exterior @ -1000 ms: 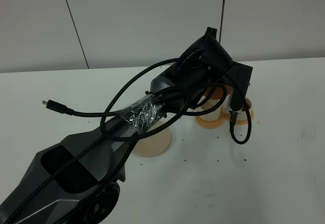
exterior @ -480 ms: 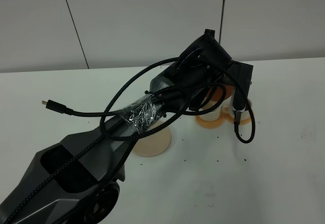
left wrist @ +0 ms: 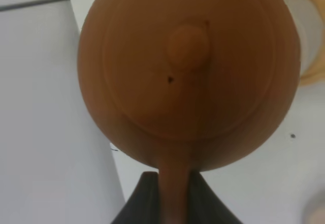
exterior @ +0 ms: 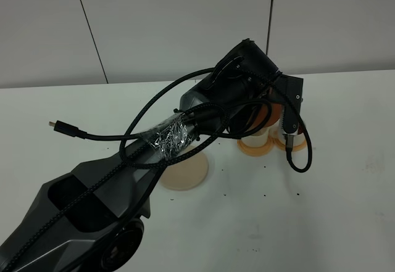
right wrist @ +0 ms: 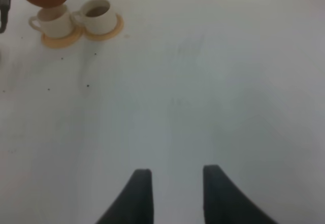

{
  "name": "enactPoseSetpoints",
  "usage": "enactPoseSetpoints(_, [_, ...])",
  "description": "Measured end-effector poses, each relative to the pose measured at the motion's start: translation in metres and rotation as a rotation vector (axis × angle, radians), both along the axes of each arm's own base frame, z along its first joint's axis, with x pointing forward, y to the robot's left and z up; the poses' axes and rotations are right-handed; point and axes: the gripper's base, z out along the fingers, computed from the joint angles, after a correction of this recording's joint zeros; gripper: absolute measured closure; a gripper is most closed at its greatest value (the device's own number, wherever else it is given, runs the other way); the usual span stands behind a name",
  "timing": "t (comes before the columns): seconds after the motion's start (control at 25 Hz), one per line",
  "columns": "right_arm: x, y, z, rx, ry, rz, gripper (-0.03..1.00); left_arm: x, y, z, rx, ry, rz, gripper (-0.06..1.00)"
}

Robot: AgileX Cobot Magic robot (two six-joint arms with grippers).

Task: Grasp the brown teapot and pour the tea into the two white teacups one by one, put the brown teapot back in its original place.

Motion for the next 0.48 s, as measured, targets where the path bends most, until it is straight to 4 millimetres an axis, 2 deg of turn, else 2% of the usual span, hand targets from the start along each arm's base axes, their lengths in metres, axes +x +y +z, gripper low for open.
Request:
enactPoseSetpoints(0.28, [0.000, 0.000, 0.000, 0.001, 0.000, 0.000, 0.73, -0.004, 0.003, 0.007, -0.037, 0.027, 0.062, 0.78])
enactPoseSetpoints(0.48, [0.000, 0.000, 0.000, 0.001, 0.000, 0.000, 0.73, -0.007, 0.015, 0.018, -0.086, 0.106, 0.144, 0.78])
